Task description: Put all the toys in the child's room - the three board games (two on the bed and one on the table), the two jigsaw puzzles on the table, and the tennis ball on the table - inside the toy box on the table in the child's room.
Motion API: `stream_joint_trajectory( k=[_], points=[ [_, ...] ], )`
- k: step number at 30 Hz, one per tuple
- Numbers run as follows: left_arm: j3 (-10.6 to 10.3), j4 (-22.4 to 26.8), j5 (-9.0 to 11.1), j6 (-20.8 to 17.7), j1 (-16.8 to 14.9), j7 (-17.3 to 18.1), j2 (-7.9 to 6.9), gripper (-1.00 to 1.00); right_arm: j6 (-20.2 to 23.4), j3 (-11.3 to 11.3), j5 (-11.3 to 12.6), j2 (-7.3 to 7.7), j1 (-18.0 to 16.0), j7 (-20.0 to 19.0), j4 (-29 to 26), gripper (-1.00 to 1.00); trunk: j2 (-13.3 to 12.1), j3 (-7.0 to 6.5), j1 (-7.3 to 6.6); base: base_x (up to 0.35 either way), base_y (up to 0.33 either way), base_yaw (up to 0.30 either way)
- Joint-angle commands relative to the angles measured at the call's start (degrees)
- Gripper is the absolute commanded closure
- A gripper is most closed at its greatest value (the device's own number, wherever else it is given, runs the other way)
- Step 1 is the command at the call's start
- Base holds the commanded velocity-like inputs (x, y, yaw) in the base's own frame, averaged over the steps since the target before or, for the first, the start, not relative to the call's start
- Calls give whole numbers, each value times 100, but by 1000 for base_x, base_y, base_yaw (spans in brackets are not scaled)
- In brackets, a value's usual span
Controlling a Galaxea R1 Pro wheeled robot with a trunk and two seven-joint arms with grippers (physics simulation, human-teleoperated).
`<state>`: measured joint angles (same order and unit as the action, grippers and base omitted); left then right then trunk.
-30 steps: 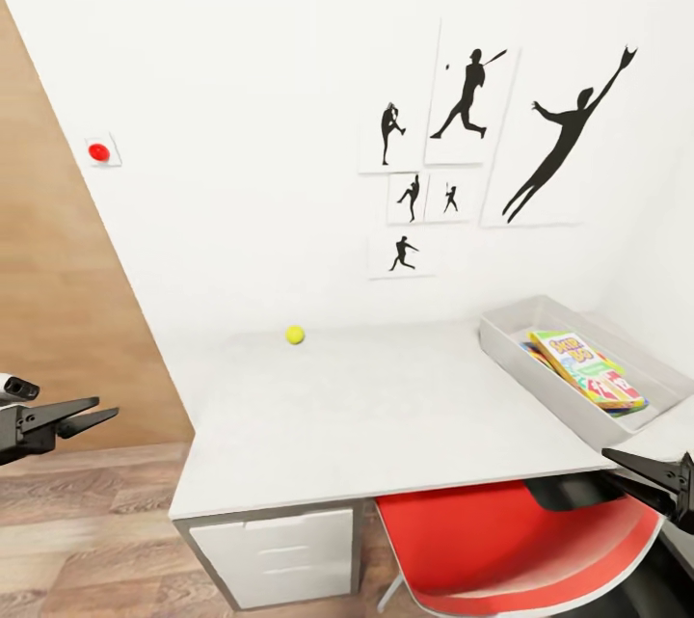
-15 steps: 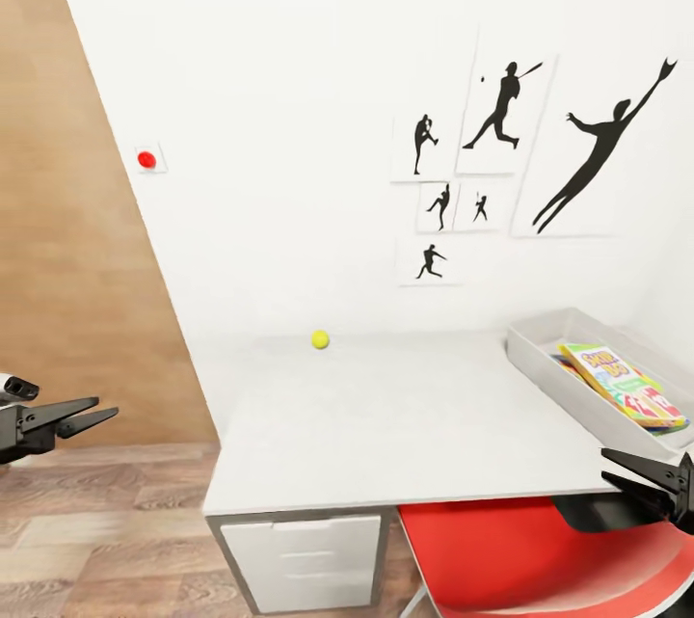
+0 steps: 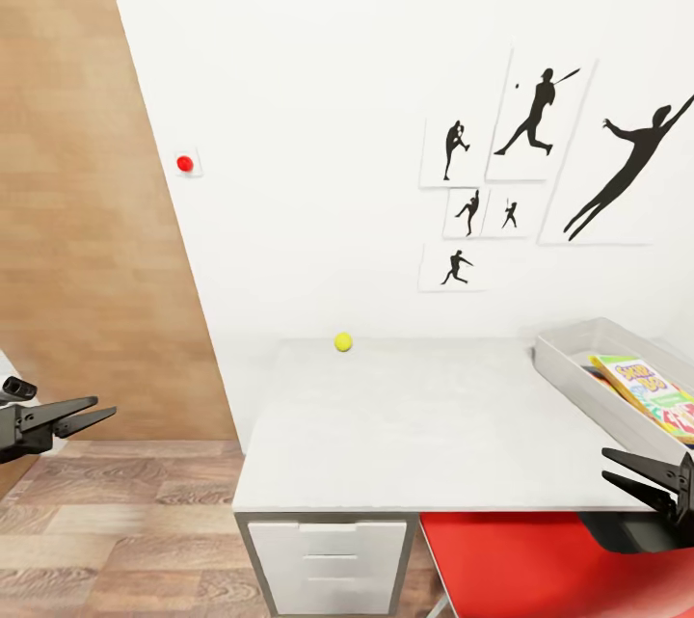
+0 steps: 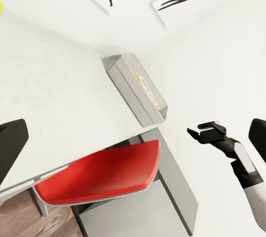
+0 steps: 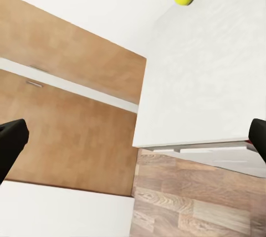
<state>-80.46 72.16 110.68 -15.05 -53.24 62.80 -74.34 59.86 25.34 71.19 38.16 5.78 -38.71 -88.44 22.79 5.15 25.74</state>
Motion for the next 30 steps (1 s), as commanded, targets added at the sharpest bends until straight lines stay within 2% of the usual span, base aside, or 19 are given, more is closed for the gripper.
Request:
stream_joint_trajectory(
  k=[1,8,13,15,19,21,24,25,26,28,29,30],
  points=[
    [-49,2,59,-60,-37,13,-1,-100,14,5,-25,1,2,-32,-4,-100,13,11,4,0,2,8],
    [-49,3,59,-62,-37,8,5,-100,14,1,-26,-1,2,-27,-16,-100,13,11,4,0,1,3],
    [-49,-30,59,-67,-37,9,78,-100,-1,-19,-26,-1,2,35,-103,-100,13,11,4,0,96,0],
    [-49,-58,59,-68,-37,11,108,-100,-14,-43,-26,-6,2,146,-171,-100,13,11,4,0,69,0],
    [-49,-102,59,-68,-37,14,149,-100,-27,-119,19,39,-61,694,-225,-100,13,11,4,0,25,0],
    [-49,-115,59,-69,-37,18,167,-100,2,-142,88,76,-399,1077,-236,-100,13,11,4,0,8,0],
    [-47,-120,55,-69,-37,17,176,-100,14,-241,159,81,-1016,1334,-241,-100,13,11,4,0,37,0],
    [-48,-121,53,-69,-37,16,179,-100,14,-405,178,73,-1332,1474,-242,-100,13,11,4,0,95,0],
    [-46,-122,53,-69,-37,15,180,-100,14,-521,186,71,-1485,1556,-242,-100,13,11,4,0,109,0],
    [-44,-123,50,-69,-37,14,191,-100,14,-1074,251,44,-2130,2006,-232,-100,13,11,4,0,94,0],
    [-43,-123,50,-69,-37,14,193,-100,14,-1220,284,35,-2306,2155,-224,-100,13,11,4,0,61,0],
    [-44,-123,50,-69,-37,14,197,-100,14,-1518,366,10,-2665,2490,-194,-100,13,11,4,0,39,0]
  ],
)
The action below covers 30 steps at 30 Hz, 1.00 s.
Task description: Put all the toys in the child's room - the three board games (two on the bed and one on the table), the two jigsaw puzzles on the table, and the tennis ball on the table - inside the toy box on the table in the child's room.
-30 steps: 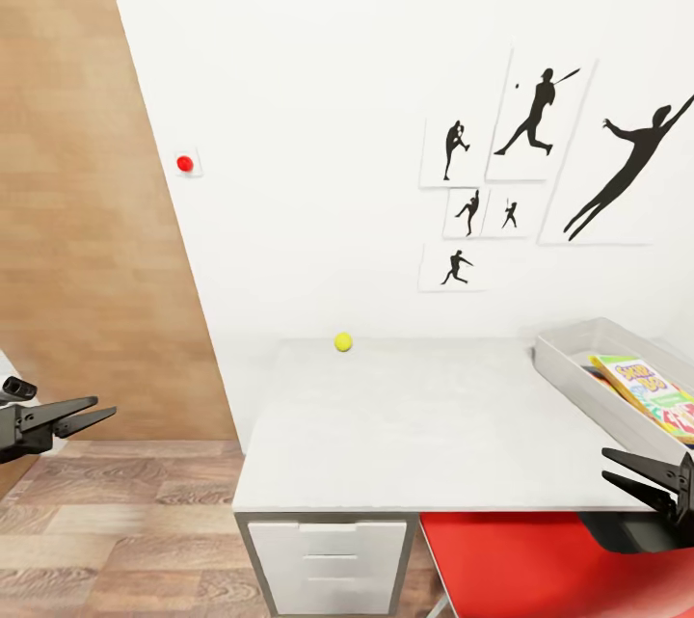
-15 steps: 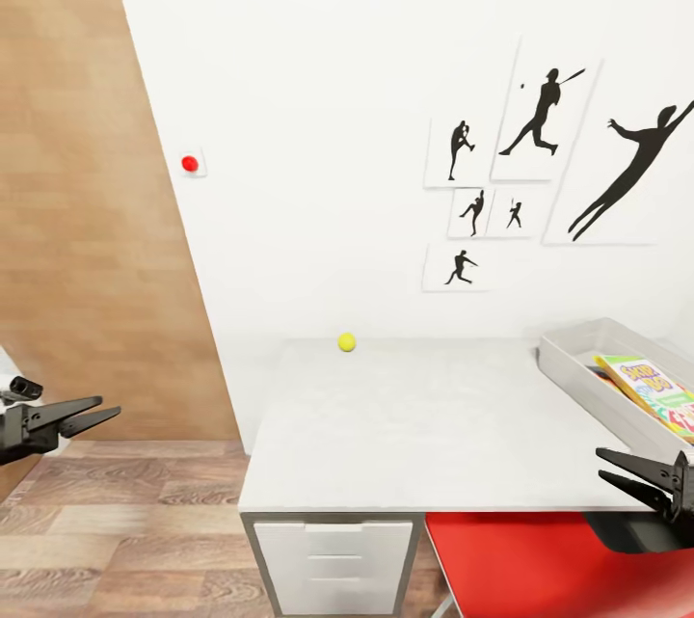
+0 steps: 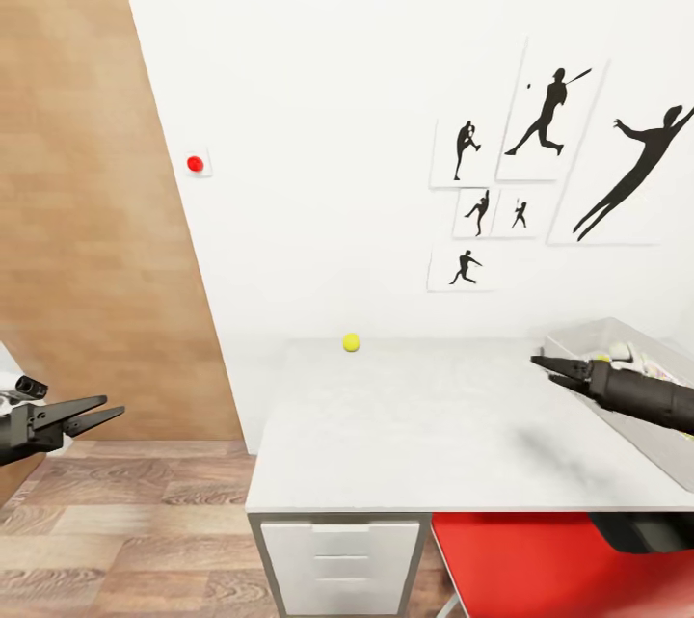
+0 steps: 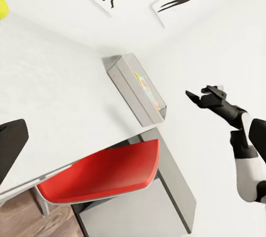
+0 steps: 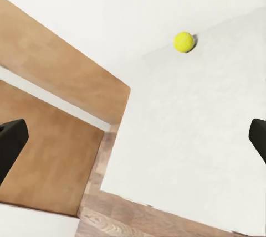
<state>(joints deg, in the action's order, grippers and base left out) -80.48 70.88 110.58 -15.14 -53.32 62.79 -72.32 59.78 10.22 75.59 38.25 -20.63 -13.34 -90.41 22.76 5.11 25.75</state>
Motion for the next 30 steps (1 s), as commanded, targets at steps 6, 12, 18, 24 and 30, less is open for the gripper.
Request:
stream_joint_trajectory(
  k=[6,12,18,24,30],
  points=[
    [-39,5,57,-59,-29,14,-2,-100,19,-1048,501,-446,-1599,1669,404,-100,15,14,4,0,14,0],
    [-38,-8,53,-59,-29,14,-2,-100,22,-1960,699,-1366,-3142,3208,1885,-100,15,14,4,0,2,0],
    [-38,-43,52,-64,-29,16,-2,-100,22,-2657,674,-2462,-4273,5102,3474,-100,15,14,4,0,70,0],
    [-33,-153,64,-64,-29,26,0,-100,22,-2725,714,-3082,-4501,6394,3857,-100,15,14,4,0,194,0],
    [-33,-304,79,-70,-29,31,6,-100,22,-2776,684,-3195,-4518,6642,3887,-100,15,14,4,0,104,0]
  ],
)
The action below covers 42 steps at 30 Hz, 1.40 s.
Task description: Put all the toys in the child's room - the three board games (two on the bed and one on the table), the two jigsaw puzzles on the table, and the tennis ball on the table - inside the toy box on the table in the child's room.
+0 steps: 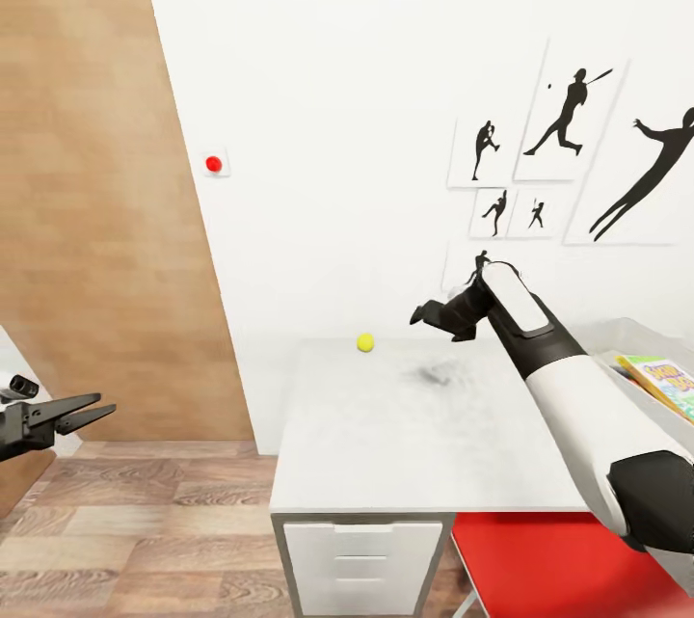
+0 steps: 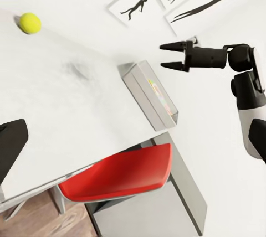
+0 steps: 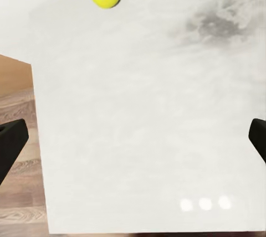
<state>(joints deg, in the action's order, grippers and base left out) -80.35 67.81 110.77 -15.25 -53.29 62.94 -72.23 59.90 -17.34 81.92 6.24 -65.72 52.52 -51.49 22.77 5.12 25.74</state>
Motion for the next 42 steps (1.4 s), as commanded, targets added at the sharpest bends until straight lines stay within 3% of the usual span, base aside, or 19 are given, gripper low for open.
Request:
stream_joint_trajectory(
  k=[1,13,28,42],
  points=[
    [-46,-3,58,-62,-32,16,-2,-100,10,-22,49,1,-7,63,-2,-100,14,14,4,0,210,6],
    [-43,-31,58,-58,-32,16,-2,-100,10,-20,41,-18,1,88,16,-100,14,15,4,0,107,151],
    [-43,-31,51,-56,-32,8,38,-100,10,-12,43,-18,15,63,25,-100,14,17,4,79,12,5],
    [-43,-31,50,-57,-32,11,42,-100,10,-22,43,-13,29,33,32,-100,14,100,4,118,167,0]
  ],
)
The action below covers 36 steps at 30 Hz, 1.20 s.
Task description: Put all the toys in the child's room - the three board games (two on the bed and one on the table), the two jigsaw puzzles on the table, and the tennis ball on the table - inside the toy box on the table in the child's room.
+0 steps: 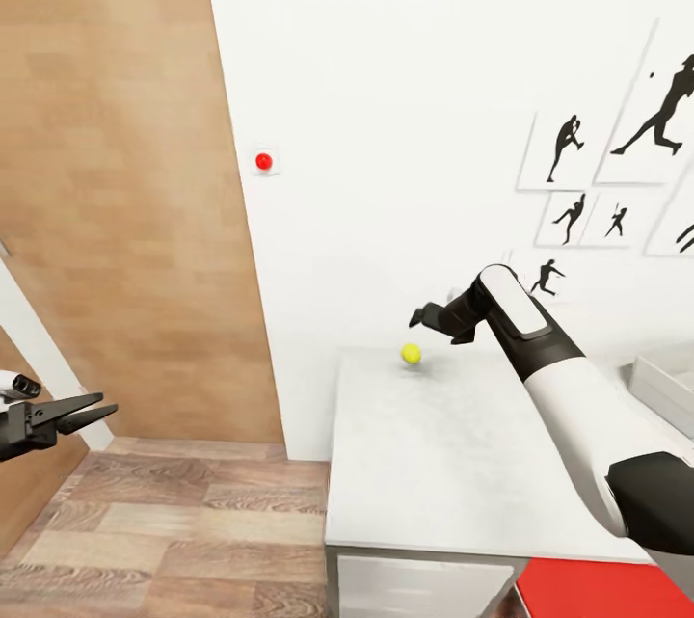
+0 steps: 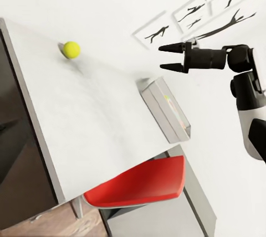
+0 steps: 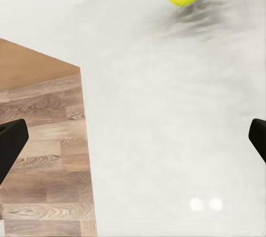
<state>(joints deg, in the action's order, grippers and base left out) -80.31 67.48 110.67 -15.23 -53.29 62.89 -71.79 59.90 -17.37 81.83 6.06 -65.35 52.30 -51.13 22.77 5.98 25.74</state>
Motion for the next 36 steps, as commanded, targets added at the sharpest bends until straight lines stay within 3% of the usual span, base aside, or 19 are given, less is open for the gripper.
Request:
stream_joint_trajectory(
  k=[1,22,36],
  points=[
    [-46,2,60,-59,-32,18,-2,-100,10,-20,50,5,-2,54,-4,-100,15,22,4,8,251,0],
    [-46,2,63,-50,-32,18,-2,-100,10,-28,43,19,50,52,-3,-100,15,94,4,43,110,0],
    [-46,2,65,-50,-32,13,-2,-100,10,-22,43,67,66,52,-3,-100,15,94,4,78,8,0]
  ],
)
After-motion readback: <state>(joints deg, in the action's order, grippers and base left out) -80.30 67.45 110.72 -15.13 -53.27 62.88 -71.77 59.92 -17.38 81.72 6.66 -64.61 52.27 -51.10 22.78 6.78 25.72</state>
